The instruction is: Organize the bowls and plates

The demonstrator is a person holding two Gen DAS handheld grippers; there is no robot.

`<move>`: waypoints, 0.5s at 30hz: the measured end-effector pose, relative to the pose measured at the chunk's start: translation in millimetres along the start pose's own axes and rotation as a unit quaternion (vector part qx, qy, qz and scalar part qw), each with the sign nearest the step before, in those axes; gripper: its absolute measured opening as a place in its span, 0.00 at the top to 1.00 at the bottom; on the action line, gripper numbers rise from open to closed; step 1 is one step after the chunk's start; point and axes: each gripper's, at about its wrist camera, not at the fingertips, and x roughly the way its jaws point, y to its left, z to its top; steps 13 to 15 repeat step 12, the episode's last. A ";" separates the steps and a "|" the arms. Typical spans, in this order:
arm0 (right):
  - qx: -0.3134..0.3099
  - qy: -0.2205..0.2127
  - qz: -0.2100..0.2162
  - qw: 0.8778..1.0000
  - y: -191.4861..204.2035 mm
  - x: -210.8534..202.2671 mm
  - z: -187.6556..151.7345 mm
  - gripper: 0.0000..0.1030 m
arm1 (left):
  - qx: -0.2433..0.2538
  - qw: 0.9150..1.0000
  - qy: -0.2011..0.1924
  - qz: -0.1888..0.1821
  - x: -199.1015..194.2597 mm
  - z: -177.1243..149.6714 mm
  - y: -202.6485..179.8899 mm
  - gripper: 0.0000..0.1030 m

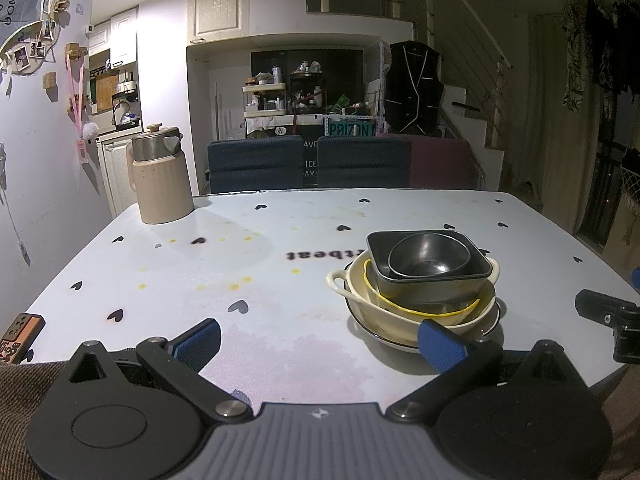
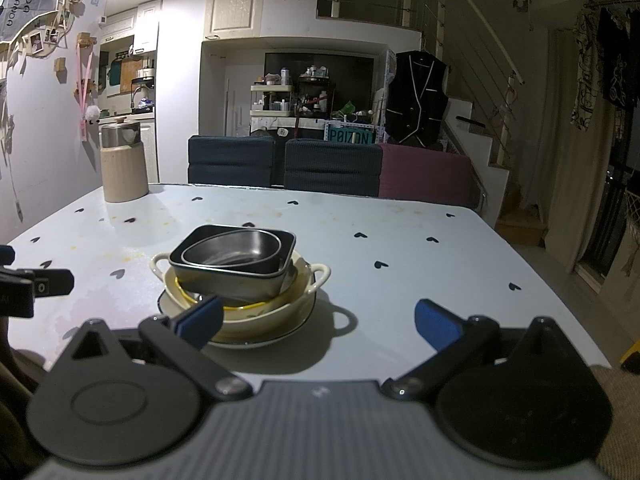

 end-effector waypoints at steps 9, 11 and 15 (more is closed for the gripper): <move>0.000 0.000 0.000 1.000 -0.3 0.3 0.0 0.00 | 0.000 1.000 0.002 -0.001 0.6 -0.5 0.1 0.00; 0.000 0.000 0.000 1.000 -0.1 0.2 -0.1 0.00 | -0.001 1.000 0.004 0.000 1.2 -2.8 1.2 0.00; 0.000 0.000 0.000 1.000 0.1 0.1 -0.3 0.00 | -0.001 1.000 0.004 0.001 2.0 -4.2 2.3 0.00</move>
